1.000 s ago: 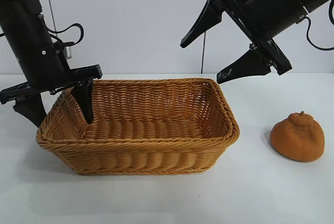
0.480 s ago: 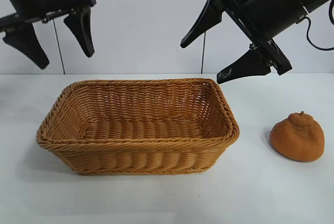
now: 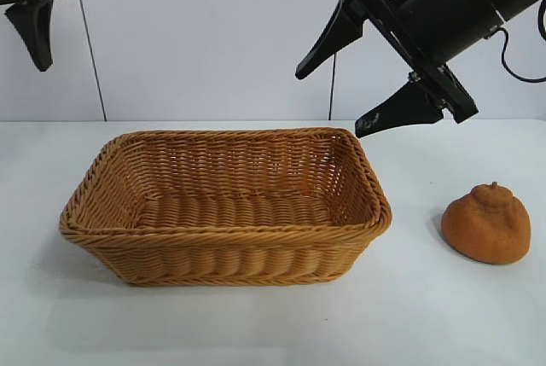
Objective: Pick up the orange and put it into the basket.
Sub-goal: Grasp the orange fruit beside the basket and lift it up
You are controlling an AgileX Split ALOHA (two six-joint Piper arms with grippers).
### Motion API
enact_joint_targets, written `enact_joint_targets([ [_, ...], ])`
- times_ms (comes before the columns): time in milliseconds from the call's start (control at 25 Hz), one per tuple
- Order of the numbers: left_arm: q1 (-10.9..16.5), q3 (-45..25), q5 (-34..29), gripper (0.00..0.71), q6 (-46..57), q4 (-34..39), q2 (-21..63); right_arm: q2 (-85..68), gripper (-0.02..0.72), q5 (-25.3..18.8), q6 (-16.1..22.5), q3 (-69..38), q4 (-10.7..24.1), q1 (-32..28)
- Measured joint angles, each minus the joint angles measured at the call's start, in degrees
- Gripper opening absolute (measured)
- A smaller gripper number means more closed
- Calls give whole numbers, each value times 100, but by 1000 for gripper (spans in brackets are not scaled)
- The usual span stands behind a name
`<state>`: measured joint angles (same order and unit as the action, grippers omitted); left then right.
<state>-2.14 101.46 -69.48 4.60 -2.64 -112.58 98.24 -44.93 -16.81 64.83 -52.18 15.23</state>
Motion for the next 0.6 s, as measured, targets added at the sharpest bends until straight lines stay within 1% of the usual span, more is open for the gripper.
enact_joint_targets([
  [160,6,-24,-7,586,-122,93,125,0,547,-6,0,0,44,0],
  [320,6,-357,3,585,-198,207,590,0,547,-40,0,0,83,0],
  [440,6,-932,3,585,-230,264,1095,0,547,-51,0,0,85,0],
  [600,6,-2006,3,585,-276,264,2001,0,547,-58,0,0,85,0],
])
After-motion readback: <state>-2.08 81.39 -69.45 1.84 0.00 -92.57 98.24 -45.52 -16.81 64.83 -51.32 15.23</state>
